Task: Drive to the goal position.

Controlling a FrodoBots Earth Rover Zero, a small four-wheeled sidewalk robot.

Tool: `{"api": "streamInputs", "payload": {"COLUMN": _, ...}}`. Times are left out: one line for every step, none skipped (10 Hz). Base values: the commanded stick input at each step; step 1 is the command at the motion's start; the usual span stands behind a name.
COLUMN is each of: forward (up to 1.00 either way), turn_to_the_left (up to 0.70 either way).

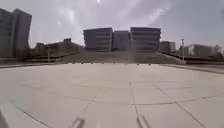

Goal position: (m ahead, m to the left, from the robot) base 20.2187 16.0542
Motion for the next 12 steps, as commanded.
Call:
{"api": "streamInputs", "payload": {"forward": 0.7, "turn_to_the_left": 0.0}}
{"api": "streamInputs", "payload": {"forward": 0.7, "turn_to_the_left": 0.0}}
{"api": "streamInputs", "payload": {"forward": 0.7, "turn_to_the_left": 0.0}}
{"api": "streamInputs", "payload": {"forward": 0.7, "turn_to_the_left": 0.0}}
{"api": "streamInputs", "payload": {"forward": 0.7, "turn_to_the_left": 0.0}}
{"api": "streamInputs", "payload": {"forward": 0.7, "turn_to_the_left": 0.0}}
{"api": "streamInputs", "payload": {"forward": 0.7, "turn_to_the_left": 0.0}}
{"api": "streamInputs", "payload": {"forward": 0.7, "turn_to_the_left": 0.0}}
{"api": "streamInputs", "payload": {"forward": 0.7, "turn_to_the_left": 0.0}}
{"api": "streamInputs", "payload": {"forward": 0.7, "turn_to_the_left": 0.0}}
{"api": "streamInputs", "payload": {"forward": 0.7, "turn_to_the_left": 0.0}}
{"api": "streamInputs", "payload": {"forward": 0.7, "turn_to_the_left": 0.0}}
